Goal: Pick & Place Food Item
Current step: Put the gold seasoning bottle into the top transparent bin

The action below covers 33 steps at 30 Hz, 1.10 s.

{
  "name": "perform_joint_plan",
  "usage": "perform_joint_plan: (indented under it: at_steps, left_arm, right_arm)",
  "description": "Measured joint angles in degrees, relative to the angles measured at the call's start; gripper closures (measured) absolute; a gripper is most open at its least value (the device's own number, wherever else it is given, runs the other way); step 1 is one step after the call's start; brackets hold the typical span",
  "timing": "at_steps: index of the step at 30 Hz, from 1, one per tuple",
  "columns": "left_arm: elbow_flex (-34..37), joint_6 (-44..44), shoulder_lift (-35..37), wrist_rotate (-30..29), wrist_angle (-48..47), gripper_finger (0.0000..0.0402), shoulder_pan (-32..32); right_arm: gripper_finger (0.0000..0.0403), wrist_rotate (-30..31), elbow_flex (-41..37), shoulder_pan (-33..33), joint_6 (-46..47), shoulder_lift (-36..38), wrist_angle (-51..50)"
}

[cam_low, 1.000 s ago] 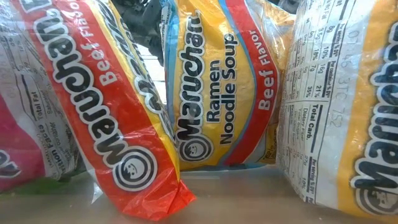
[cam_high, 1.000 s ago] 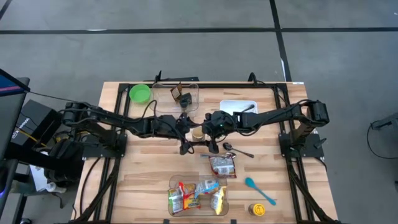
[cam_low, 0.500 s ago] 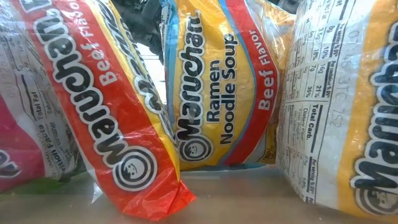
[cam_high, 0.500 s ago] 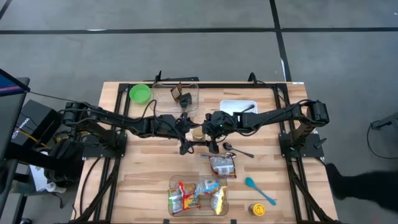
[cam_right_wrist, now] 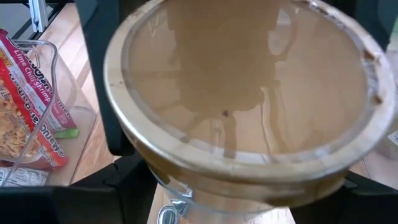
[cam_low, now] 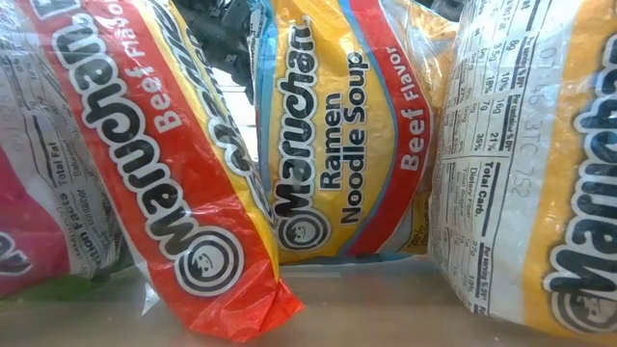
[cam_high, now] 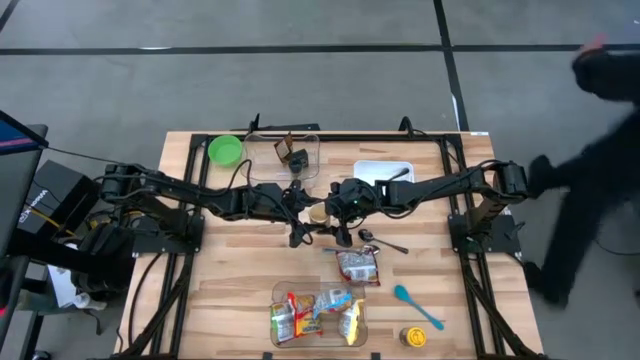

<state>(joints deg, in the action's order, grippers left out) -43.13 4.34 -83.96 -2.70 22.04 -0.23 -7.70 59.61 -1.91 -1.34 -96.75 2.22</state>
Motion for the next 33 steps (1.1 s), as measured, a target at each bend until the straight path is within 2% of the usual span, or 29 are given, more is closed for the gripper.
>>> perform_joint_plan:
  at_steps: [15,25,33]
  left_arm:
    - [0.00,0.46,0.00,0.00,-0.05,0.0122,0.00]
    - [0.13,0.83,-0.07,-0.02,-0.63,0.0120,0.00]
    - [0.13,0.71,-0.07,-0.12,-0.27,0.0122,0.00]
  right_arm:
    - [0.0125,-0.05,0.02,0.00,-0.02,0.00,-0.05]
    - [0.0086,0.07,0.11,-0.07,4.02,0.07,0.10]
    - [0.0080,0.10,0.11,-0.50,3.91,0.07,-0.08]
